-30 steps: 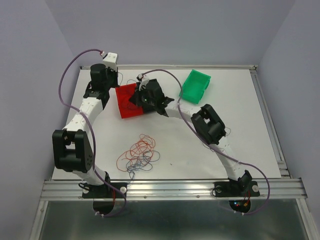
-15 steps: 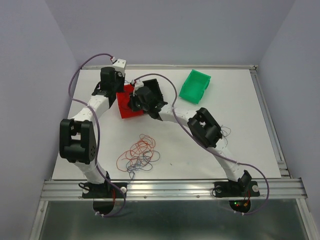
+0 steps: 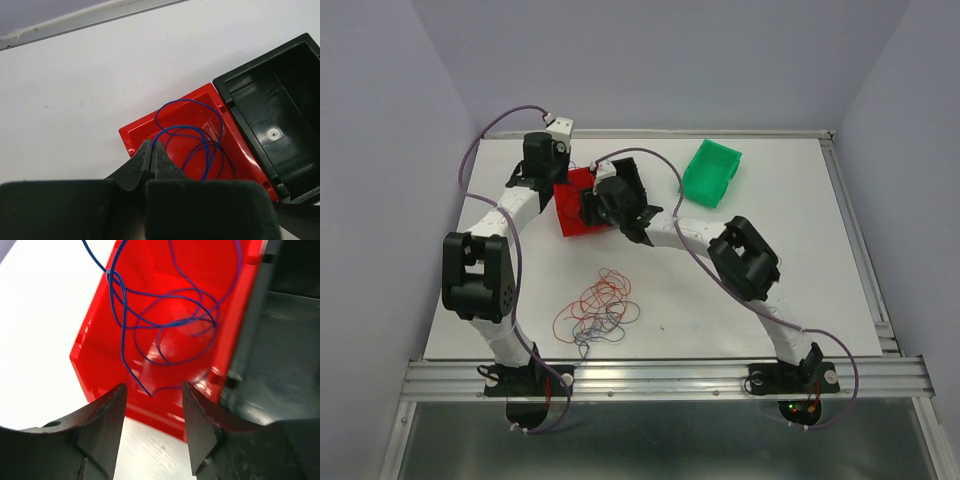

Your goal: Untangle the cables

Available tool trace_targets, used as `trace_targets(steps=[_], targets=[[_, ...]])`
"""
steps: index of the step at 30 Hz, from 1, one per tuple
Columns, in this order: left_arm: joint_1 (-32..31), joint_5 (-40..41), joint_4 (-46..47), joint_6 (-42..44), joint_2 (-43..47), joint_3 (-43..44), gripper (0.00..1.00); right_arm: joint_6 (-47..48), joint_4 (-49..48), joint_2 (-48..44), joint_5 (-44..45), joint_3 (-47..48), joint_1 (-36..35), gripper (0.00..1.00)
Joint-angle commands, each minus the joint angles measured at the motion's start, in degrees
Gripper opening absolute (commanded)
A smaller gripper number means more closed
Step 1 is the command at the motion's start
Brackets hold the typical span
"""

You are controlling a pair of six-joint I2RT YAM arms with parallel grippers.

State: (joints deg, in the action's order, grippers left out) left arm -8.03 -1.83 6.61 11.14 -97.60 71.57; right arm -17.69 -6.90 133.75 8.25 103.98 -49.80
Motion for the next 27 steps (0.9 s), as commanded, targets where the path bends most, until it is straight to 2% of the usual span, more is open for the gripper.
trace_targets(steps=[1,4,7,12,21,24,25,27], targets=[[-0.14,0.33,0.60,0.82,-1.10,2.52,0.00,0.20,-6.19,-7.62,2.74,-5.10,0.23,0.61],[-0.75,0.68,0.33,1.17,-1.62,2.43,0.00,0.90,-6.64,-9.47,4.05,-6.34,0.23,0.64],[-1.54,1.39,-0.19,1.61,-2.24,2.26,0.00,1.34,-7.25,-10.35,3.70,-7.21,0.14,0.59],[-2.77,1.30,-2.48,2.75,-5.66,4.01,0.00,1.35,-9.53,-11.41,4.66,-9.06,0.23,0.57],[-4.89,4.02,-8.89,3.89,-11.20,8.58,0.02,-0.58,-17.44,-21.06,12.49,-23.20,0.32,0.53],[-4.89,4.72,-8.90,3.72,-10.95,8.50,0.19,-1.29,-20.95,-26.25,13.36,-29.08,0.23,0.52],[-4.89,4.73,-8.81,3.80,-10.25,8.15,0.28,-1.38,-20.88,-28.35,13.63,-29.88,0.23,0.52],[-4.89,4.99,-8.11,3.72,-8.75,7.18,0.39,-0.94,-19.74,-29.86,13.02,-30.77,0.14,0.53]])
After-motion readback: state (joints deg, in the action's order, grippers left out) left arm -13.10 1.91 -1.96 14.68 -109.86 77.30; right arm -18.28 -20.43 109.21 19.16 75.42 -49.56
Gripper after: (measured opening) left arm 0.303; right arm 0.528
